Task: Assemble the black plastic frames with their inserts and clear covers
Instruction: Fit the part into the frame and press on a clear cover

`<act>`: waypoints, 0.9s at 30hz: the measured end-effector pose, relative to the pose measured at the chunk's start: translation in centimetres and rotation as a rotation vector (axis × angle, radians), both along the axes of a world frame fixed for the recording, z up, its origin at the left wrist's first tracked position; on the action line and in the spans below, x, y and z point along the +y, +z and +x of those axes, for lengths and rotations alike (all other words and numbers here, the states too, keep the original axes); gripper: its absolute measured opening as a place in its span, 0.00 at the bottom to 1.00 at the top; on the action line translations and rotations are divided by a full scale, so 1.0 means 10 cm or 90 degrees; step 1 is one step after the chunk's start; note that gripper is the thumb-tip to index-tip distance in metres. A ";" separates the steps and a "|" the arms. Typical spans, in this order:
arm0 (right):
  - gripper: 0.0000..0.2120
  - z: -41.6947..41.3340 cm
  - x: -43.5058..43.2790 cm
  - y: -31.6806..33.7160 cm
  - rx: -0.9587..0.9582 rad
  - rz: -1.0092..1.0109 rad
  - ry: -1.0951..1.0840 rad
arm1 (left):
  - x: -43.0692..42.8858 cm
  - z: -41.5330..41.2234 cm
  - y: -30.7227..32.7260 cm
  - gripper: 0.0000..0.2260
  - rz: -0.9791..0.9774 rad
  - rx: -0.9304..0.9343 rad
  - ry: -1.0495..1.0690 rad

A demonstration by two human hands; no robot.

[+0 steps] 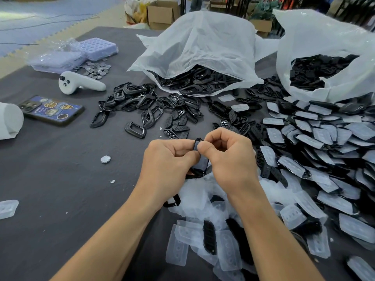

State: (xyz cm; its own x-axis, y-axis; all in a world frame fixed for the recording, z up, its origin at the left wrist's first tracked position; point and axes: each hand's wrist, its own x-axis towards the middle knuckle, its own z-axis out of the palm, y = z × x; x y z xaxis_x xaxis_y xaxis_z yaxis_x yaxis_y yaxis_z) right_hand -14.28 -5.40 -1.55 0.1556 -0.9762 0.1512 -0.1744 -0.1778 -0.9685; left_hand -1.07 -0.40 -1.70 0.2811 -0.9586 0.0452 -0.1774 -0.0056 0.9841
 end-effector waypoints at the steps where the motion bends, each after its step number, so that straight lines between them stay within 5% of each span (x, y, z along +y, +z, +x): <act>1: 0.10 0.01 0.01 0.00 0.004 -0.008 -0.002 | 0.00 0.01 0.00 0.12 -0.005 -0.010 -0.002; 10: 0.05 -0.05 0.01 0.02 0.026 0.057 0.058 | -0.01 -0.07 0.03 0.20 0.012 0.176 0.079; 17: 0.07 -0.09 0.00 0.01 0.083 0.044 0.063 | -0.05 0.01 0.04 0.06 0.010 0.030 0.094; 23: 0.04 -0.04 0.03 0.03 0.048 0.056 0.108 | -0.08 0.05 0.03 0.13 0.006 0.146 0.150; 27: 0.08 -0.03 0.03 0.05 -0.004 0.069 0.069 | -0.09 0.04 0.03 0.08 -0.023 0.167 0.145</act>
State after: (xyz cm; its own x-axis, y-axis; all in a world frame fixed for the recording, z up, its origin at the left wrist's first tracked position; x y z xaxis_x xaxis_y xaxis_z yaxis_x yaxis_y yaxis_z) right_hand -14.61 -5.05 -1.01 0.2608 -0.9643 0.0469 -0.1541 -0.0896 -0.9840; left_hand -0.69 -1.31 -1.39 0.4942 -0.8690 -0.0250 0.0841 0.0192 0.9963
